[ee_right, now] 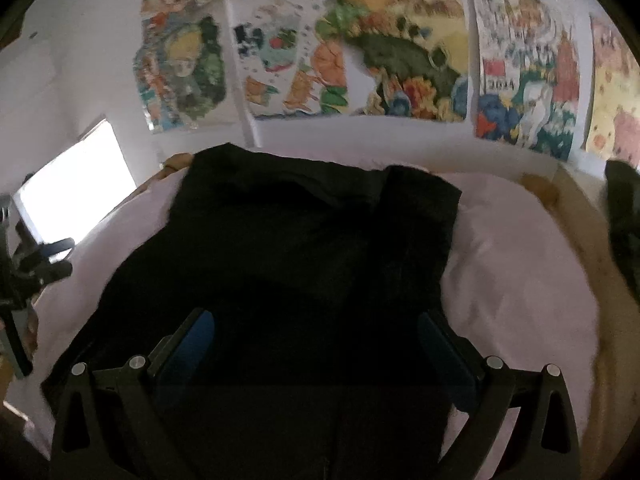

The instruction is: Fold large clothes

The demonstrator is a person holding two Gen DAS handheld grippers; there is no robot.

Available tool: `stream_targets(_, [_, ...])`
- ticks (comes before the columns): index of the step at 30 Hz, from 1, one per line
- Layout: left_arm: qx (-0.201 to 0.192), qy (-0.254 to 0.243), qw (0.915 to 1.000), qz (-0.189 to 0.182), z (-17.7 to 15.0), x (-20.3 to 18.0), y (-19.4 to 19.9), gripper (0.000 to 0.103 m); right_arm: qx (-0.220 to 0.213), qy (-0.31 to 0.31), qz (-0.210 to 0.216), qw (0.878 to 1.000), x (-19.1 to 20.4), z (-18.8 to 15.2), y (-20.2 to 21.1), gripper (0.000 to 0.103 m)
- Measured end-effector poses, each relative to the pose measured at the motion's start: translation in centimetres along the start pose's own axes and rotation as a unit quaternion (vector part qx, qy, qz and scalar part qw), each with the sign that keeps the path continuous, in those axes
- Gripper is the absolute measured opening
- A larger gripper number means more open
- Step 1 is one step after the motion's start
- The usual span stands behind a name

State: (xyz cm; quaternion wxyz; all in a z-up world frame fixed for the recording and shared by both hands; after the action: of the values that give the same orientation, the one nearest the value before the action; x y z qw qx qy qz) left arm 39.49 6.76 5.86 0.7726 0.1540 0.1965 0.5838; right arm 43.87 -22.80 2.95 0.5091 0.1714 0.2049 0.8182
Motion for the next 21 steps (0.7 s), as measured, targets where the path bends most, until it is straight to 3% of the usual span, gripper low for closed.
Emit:
stream_targets(10, [-0.014,-0.021,0.9989,-0.04,-2.1,-5.0,9.5,0.101,0.025,0.099,0.03,0.994,7.6,-5.5,8.3,0.103])
stream_targets(13, [0.007,-0.061,0.9969,-0.049,-3.6,-6.4,10.5,0.101,0.043,0.119,0.042,0.991,8.6,-7.4,9.8,0.103])
stream_targets(16, [0.022,-0.132,0.9898,-0.047,-5.7,-7.8,11.2,0.101,0.055,0.156,0.038,0.985,9.1,-9.6,11.0,0.103])
stream_targets(18, [0.037,-0.2,0.9776,-0.055,-7.7,-9.1,11.7,0.101,0.068,0.17,0.041,0.982,9.0,-11.1,11.4,0.103])
stream_targets(21, [0.066,-0.256,0.962,-0.067,-10.8,-10.1,12.1,0.101,0.097,0.184,0.041,0.977,8.8,-13.7,11.8,0.103])
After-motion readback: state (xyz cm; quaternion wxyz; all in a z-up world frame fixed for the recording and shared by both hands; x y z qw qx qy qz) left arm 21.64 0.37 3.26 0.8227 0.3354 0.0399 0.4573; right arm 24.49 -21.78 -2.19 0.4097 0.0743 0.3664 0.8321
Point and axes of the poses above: each gripper's, at about its wrist camera, not at the fingertips, and y roughly against the way its jaws point, x to its left, z to its top, the point moved 2 cm from there along -y, roughly the way its jaws point, and after that the axes turned 10 degrees about -x, right-handed, at the moved point
